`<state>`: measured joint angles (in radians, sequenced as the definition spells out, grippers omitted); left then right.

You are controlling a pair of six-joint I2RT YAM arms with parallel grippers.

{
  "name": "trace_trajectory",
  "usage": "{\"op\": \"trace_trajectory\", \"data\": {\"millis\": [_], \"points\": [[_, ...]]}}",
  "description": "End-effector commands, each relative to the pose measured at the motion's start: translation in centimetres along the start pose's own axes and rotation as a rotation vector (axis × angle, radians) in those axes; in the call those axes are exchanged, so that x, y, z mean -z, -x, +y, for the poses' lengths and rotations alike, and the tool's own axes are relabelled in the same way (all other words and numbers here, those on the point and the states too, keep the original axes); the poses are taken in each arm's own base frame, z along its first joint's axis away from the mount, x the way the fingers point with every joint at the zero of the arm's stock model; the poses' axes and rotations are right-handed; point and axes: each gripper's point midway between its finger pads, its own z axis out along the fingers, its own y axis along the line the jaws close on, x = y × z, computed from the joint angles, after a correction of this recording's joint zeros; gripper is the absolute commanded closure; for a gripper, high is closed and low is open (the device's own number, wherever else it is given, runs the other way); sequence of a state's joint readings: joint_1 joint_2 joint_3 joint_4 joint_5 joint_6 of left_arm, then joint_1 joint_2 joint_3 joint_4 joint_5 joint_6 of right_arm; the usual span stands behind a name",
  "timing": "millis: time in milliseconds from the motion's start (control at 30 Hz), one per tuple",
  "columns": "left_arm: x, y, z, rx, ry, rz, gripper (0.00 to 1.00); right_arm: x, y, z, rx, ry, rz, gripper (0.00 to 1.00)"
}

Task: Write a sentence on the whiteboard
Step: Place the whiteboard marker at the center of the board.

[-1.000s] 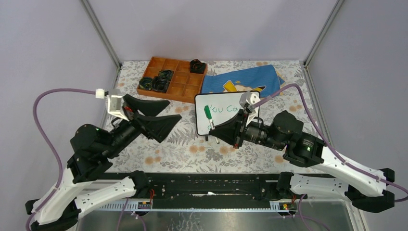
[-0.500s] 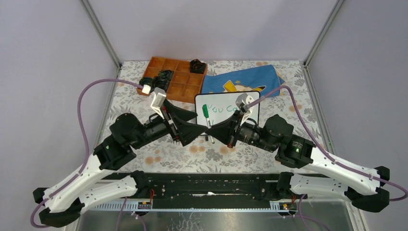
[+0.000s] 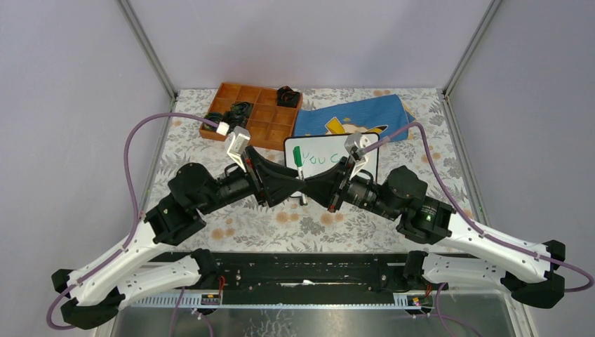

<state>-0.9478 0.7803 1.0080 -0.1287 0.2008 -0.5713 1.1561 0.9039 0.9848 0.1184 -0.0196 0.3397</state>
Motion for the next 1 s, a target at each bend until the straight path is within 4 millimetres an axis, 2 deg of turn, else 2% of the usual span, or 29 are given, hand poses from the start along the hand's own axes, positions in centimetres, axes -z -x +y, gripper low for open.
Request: {"op": "trace_trajectory", "data": {"millis": [0, 200, 300, 500, 567, 633, 700, 867, 967], "points": [[-0.4, 1.6, -1.3, -0.001, -0.062, -0.070, 0.48, -0.2, 1.9, 1.2, -0.014, 0.050, -0.068, 1.00], [-0.6, 1.3, -1.3, 0.006, -0.068, -0.067, 0.66, -0.3, 1.7, 1.5, -0.016, 0.069, -0.059, 1.00], [-0.5, 1.6, -1.4, 0.012, -0.078, -0.092, 0.68, -0.4, 1.3, 1.5, -0.017, 0.077, -0.049, 1.00], [-0.8, 1.1, -1.2, 0.016, -0.080, -0.078, 0.85, -0.6, 0.7, 2.0, -0.028, 0.106, -0.032, 1.00], [-0.9, 0.9, -0.8, 0.017, -0.067, -0.079, 0.83, -0.7, 0.6, 2.3, -0.027, 0.125, -0.026, 1.00], [-0.9, 1.0, -0.5, 0.019, -0.048, -0.087, 0.70, -0.7, 0.4, 2.5, -0.028, 0.136, -0.020, 1.00], [-0.9, 1.3, -0.2, 0.016, -0.026, -0.096, 0.63, -0.6, 0.4, 2.6, -0.026, 0.138, -0.020, 1.00], [-0.2, 2.0, 0.1, 0.014, -0.004, -0.143, 0.62, -0.3, 0.3, 2.6, -0.026, 0.142, -0.025, 1.00], [0.2, 2.3, 0.0, 0.017, -0.010, -0.165, 0.67, -0.1, 0.2, 2.5, -0.024, 0.141, -0.025, 1.00]]}}
